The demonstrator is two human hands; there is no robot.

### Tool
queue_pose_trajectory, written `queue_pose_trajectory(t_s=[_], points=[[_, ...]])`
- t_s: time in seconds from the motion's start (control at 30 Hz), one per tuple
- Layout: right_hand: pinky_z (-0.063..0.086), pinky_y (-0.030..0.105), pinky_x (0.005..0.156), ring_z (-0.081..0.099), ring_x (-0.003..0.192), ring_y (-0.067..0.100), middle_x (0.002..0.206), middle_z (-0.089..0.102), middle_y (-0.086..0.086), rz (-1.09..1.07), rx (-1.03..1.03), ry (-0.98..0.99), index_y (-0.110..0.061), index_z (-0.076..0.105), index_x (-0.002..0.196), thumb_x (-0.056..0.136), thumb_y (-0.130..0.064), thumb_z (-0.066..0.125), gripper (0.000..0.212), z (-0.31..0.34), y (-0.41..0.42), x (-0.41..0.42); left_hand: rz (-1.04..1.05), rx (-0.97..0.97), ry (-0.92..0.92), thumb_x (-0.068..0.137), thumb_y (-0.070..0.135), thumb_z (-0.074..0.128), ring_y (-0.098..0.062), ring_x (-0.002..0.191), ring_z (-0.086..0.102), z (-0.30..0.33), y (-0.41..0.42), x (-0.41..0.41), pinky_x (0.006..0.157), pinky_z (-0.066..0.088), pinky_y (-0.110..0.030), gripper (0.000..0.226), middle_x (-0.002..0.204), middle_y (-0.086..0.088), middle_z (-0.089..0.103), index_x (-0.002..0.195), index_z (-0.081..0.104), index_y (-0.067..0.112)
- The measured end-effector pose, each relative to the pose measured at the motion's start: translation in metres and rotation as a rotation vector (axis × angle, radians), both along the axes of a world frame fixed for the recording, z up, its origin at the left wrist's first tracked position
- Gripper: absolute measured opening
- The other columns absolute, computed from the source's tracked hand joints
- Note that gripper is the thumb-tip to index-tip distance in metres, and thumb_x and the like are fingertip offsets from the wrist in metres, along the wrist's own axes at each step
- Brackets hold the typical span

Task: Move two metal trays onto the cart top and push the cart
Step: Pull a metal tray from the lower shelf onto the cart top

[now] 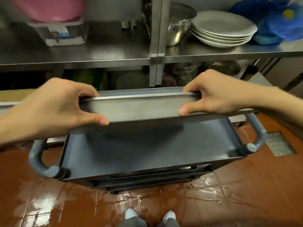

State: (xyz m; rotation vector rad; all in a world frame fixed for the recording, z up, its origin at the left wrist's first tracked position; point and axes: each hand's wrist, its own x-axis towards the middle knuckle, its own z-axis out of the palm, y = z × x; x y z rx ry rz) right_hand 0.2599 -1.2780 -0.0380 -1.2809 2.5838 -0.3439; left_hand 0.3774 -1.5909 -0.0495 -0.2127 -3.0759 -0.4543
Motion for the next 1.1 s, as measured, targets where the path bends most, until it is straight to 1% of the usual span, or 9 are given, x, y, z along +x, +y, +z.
queue_pose_trajectory(t_s=[0.1, 0.17, 0.27, 0.4, 0.63, 0.73, 0.87, 1.0, 1.1], points=[[0.031, 0.035, 0.053, 0.041, 0.052, 0.017, 0.050, 0.040, -0.004, -0.064, 0.021, 0.121, -0.021, 0.037, 0.052, 0.075, -0.060, 0.064, 0.052, -0.032, -0.005, -0.007, -0.007, -0.051, 0.144, 0.058, 0.081, 0.059, -0.008, 0.057, 0.061, -0.040, -0.003, -0.015, 0.049, 0.051, -0.033, 0.057, 0.061, 0.012, 0.062, 0.082, 0.066, 0.029], [0.025, 0.033, 0.053, 0.042, 0.060, 0.024, 0.053, 0.041, -0.005, -0.079, 0.047, 0.193, -0.020, 0.034, 0.053, 0.077, -0.060, 0.064, 0.055, -0.053, -0.008, -0.012, 0.027, -0.081, 0.152, 0.056, 0.073, 0.063, -0.026, 0.059, 0.060, -0.053, -0.004, -0.022, 0.053, 0.051, -0.039, 0.055, 0.063, 0.002, 0.062, 0.080, 0.067, 0.024], [0.021, 0.034, 0.052, 0.046, 0.067, 0.028, 0.059, 0.050, -0.003, -0.078, 0.031, 0.246, -0.022, 0.032, 0.054, 0.079, -0.061, 0.061, 0.055, -0.078, -0.011, -0.019, 0.019, -0.105, 0.159, 0.061, 0.056, 0.080, -0.033, 0.063, 0.063, -0.074, -0.001, -0.029, 0.055, 0.051, -0.041, 0.046, 0.068, -0.006, 0.066, 0.081, 0.067, 0.017], [0.025, 0.034, 0.054, 0.061, 0.079, 0.033, 0.076, 0.069, 0.004, -0.062, 0.019, 0.314, -0.017, 0.049, 0.065, 0.081, -0.060, 0.059, 0.046, -0.106, -0.009, -0.025, -0.026, -0.110, 0.195, 0.065, 0.048, 0.082, -0.031, 0.061, 0.062, -0.099, -0.001, -0.035, 0.050, 0.040, -0.031, 0.042, 0.069, -0.006, 0.068, 0.081, 0.066, 0.014], [0.032, 0.031, 0.056, 0.067, 0.080, 0.031, 0.085, 0.072, 0.003, -0.042, 0.011, 0.331, -0.019, 0.058, 0.072, 0.086, -0.051, 0.059, 0.035, -0.159, -0.010, -0.021, -0.001, -0.135, 0.137, 0.068, 0.046, 0.083, -0.030, 0.062, 0.065, -0.156, -0.004, -0.039, 0.049, 0.039, -0.030, 0.036, 0.069, -0.002, 0.068, 0.074, 0.059, 0.019], [0.031, 0.032, 0.057, 0.068, 0.086, 0.034, 0.094, 0.071, 0.006, -0.026, 0.140, 0.325, -0.014, 0.062, 0.083, 0.091, -0.047, 0.055, 0.035, -0.202, -0.017, -0.020, 0.052, -0.113, 0.038, 0.072, 0.041, 0.082, -0.032, 0.072, 0.068, -0.199, 0.003, -0.042, 0.055, 0.047, -0.036, 0.032, 0.074, -0.002, 0.070, 0.076, 0.061, 0.017], [0.032, 0.034, 0.061, 0.067, 0.095, 0.036, 0.104, 0.071, 0.011, -0.034, 0.330, 0.279, -0.010, 0.065, 0.094, 0.094, -0.042, 0.054, 0.033, -0.258, -0.022, -0.023, 0.126, -0.099, -0.133, 0.081, 0.042, 0.073, -0.033, 0.090, 0.068, -0.260, 0.016, -0.050, 0.065, 0.045, -0.037, 0.028, 0.090, -0.006, 0.073, 0.084, 0.062, 0.016], [0.033, 0.034, 0.064, 0.066, 0.100, 0.034, 0.111, 0.068, 0.012, -0.058, 0.440, 0.188, -0.009, 0.065, 0.101, 0.094, -0.035, 0.057, 0.029, -0.299, -0.017, -0.025, 0.100, -0.089, -0.212, 0.085, 0.038, 0.069, -0.034, 0.087, 0.067, -0.310, 0.033, -0.050, 0.063, 0.039, -0.035, 0.022, 0.092, -0.004, 0.072, 0.082, 0.059, 0.019], [0.034, 0.035, 0.066, 0.064, 0.101, 0.033, 0.112, 0.066, 0.013, -0.091, 0.490, 0.145, -0.009, 0.063, 0.106, 0.094, -0.031, 0.058, 0.026, -0.319, -0.012, -0.022, 0.102, -0.090, -0.239, 0.084, 0.026, 0.066, -0.030, 0.084, 0.066, -0.335, 0.041, -0.044, 0.061, 0.033, -0.031, 0.010, 0.089, -0.002, 0.071, 0.080, 0.058, 0.022]])
